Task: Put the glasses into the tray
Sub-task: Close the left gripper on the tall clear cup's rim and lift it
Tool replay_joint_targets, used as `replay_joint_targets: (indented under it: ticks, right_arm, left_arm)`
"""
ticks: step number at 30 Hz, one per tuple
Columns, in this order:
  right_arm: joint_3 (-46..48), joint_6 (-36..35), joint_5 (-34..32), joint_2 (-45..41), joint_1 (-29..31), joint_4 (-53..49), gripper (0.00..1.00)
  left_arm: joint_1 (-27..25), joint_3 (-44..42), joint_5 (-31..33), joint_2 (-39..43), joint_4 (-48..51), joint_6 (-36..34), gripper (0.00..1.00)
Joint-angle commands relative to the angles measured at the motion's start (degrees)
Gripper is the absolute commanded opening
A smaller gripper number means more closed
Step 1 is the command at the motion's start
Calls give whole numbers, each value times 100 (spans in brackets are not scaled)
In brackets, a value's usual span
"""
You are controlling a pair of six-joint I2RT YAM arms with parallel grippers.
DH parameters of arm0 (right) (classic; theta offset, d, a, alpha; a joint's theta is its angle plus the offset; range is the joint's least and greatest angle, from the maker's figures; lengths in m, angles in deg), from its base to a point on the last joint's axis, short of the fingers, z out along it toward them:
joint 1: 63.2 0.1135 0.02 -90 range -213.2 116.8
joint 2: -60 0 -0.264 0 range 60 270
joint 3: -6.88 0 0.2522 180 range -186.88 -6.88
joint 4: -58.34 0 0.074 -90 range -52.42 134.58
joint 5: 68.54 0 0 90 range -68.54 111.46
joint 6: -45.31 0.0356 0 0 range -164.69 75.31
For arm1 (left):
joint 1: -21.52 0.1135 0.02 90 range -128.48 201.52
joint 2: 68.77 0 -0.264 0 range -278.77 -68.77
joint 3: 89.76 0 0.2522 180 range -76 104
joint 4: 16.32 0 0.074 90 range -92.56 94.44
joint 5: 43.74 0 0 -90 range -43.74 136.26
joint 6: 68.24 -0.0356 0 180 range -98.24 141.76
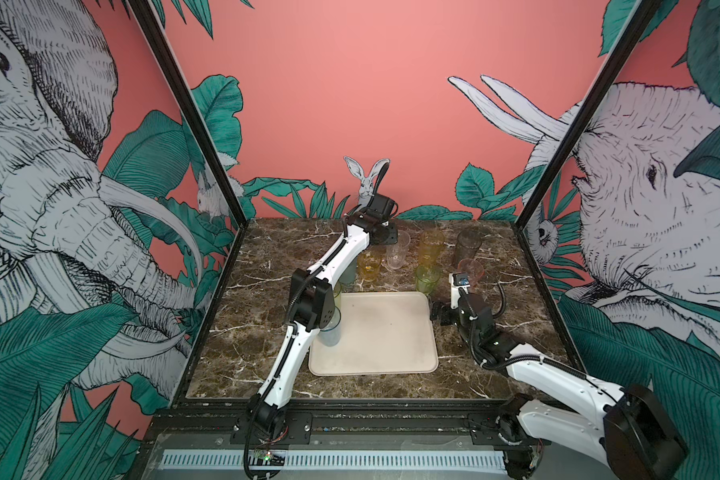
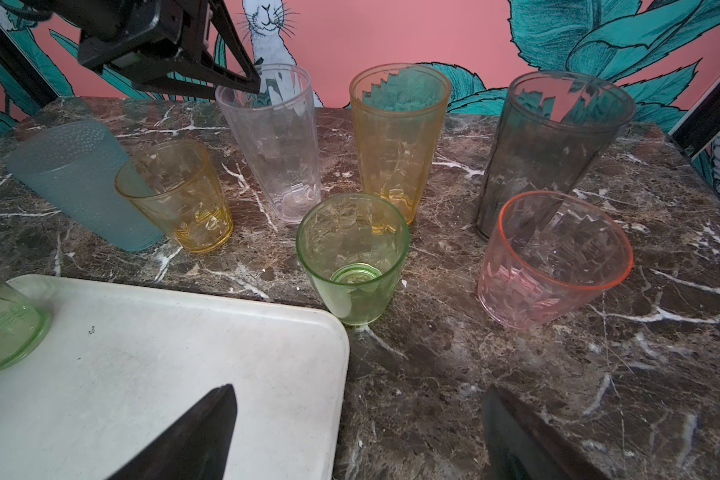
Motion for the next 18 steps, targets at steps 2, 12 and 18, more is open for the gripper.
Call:
replay_joint_targets:
  ticks: [2, 12, 18]
  right_arm:
    - [-169, 39, 18, 40, -35, 44, 94]
    - [-169, 57, -24, -3, -33, 4, 95]
    - [-178, 66, -21, 20, -33, -13, 95]
  left_arm:
    - [-23, 166, 20, 5, -165, 138, 38]
    - [-14, 100, -5, -15, -132, 132, 25]
    - [-16, 51, 26, 36, -31, 78, 21]
